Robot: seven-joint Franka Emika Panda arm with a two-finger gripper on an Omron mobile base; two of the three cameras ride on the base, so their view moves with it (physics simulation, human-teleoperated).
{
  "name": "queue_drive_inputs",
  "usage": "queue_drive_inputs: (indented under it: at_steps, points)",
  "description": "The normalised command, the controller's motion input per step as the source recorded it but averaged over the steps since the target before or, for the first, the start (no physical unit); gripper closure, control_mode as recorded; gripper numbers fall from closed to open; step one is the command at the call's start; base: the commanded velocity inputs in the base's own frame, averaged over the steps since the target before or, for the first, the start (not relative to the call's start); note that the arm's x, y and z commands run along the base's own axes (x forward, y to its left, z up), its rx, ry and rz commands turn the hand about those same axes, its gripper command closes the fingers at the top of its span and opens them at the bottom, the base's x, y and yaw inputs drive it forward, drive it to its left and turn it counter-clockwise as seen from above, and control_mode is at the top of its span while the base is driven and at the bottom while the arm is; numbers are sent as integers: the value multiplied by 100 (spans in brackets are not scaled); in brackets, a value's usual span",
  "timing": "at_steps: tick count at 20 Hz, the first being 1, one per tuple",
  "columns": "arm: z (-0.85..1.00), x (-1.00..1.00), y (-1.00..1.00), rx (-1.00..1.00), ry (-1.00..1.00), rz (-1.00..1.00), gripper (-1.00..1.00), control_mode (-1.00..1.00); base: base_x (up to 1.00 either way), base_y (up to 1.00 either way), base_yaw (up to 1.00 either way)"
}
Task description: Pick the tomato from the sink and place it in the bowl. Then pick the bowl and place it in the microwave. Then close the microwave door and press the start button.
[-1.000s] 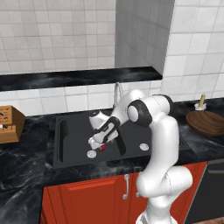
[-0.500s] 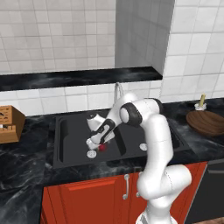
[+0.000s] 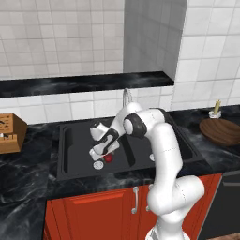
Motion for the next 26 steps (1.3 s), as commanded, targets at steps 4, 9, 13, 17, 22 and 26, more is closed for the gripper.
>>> queue_drive_inputs:
  at_steps: [4, 9, 13, 17, 22, 26]
  points:
    - [-1, -8, -50, 4, 0, -4, 100, -100, 0, 0, 0]
    - [39, -30, -68, 11, -3, -9, 100, -100, 0, 0, 0]
    - [100, -55, -39, 9, -8, -1, 100, -100, 0, 0, 0]
    - [100, -53, -11, 4, -1, 0, 100, -100, 0, 0, 0]
    - [100, -41, -2, 1, 0, -2, 100, -100, 0, 0, 0]
    - [100, -33, 0, 0, 0, -6, 100, -100, 0, 0, 0]
